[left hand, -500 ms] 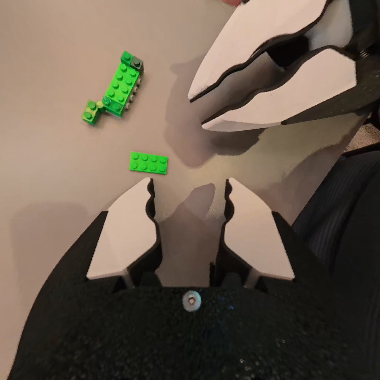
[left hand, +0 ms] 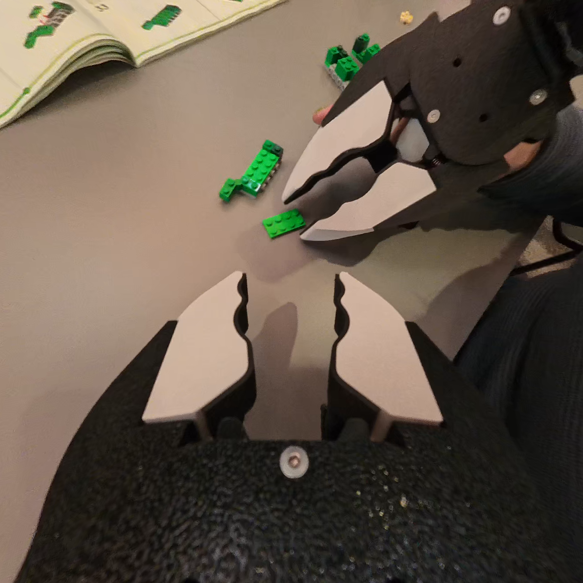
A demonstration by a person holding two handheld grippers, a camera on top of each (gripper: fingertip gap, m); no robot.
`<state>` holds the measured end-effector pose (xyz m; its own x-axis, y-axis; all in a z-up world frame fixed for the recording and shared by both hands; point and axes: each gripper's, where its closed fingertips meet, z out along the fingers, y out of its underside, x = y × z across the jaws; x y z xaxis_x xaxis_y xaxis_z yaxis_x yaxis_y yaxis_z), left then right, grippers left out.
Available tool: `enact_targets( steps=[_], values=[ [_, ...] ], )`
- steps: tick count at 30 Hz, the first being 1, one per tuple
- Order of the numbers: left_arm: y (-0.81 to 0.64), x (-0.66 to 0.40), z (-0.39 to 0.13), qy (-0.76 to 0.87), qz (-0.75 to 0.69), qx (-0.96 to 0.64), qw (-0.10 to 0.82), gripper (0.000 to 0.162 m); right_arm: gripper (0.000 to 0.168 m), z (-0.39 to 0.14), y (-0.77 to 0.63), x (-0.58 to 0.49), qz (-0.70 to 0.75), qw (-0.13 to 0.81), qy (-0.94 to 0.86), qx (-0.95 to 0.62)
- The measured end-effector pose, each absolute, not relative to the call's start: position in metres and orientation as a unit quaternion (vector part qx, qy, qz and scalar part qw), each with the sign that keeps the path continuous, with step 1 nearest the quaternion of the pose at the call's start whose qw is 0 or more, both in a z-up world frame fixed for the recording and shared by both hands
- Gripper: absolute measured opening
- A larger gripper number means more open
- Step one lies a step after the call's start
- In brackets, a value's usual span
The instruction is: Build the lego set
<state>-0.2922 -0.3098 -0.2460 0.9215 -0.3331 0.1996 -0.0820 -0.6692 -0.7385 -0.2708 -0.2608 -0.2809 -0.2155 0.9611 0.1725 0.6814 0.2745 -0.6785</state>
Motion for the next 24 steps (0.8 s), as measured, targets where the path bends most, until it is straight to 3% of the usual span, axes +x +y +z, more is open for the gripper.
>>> enact_targets(
  steps=[11, 18, 24],
  values=[
    [-0.289, -0.305, -0.241, 0.128, -0.119, -0.87, 0.462, 0.055, 0.016, -0.285, -0.263, -0.279, 0.223, 0.252, -0.753, -0.566],
    [-0.249, -0.32, -0.216, 0.179, -0.016, -0.822, 0.54, 0.065, 0.015, -0.247, -0.228, -0.266, 0.251, 0.371, -0.713, -0.539],
    [-0.197, -0.325, -0.205, 0.234, 0.042, -0.759, 0.606, 0.062, 0.015, -0.221, -0.187, -0.245, 0.256, 0.467, -0.656, -0.535]
  ],
)
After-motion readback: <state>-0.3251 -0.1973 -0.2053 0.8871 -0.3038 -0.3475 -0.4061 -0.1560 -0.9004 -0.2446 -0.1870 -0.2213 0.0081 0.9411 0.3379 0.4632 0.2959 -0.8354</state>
